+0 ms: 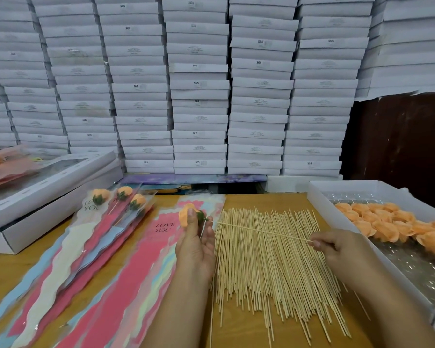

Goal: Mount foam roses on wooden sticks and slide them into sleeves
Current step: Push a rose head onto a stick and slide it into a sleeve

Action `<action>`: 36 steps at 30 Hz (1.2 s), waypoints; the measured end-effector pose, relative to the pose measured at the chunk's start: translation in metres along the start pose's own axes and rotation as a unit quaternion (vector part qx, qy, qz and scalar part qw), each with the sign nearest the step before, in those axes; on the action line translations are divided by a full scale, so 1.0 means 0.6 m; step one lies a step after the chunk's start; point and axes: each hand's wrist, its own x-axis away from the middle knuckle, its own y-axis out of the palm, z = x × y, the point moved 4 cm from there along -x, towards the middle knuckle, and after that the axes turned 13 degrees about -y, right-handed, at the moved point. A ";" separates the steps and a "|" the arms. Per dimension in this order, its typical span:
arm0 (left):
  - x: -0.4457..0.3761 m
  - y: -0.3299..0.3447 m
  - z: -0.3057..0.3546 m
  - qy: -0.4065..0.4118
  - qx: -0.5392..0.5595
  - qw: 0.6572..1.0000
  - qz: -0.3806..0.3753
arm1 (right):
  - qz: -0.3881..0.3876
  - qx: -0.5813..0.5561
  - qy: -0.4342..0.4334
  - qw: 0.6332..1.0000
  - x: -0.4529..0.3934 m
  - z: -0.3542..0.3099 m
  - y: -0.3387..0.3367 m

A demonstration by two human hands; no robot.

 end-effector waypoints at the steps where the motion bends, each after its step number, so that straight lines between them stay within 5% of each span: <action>1: 0.001 0.000 0.000 0.000 -0.001 1.000 0.001 | -0.002 0.003 0.000 1.000 0.000 0.000 0.001; 36: 0.011 -0.001 0.000 -0.007 -0.017 1.000 0.010 | 0.036 -0.034 -0.040 0.998 0.005 -0.032 -0.001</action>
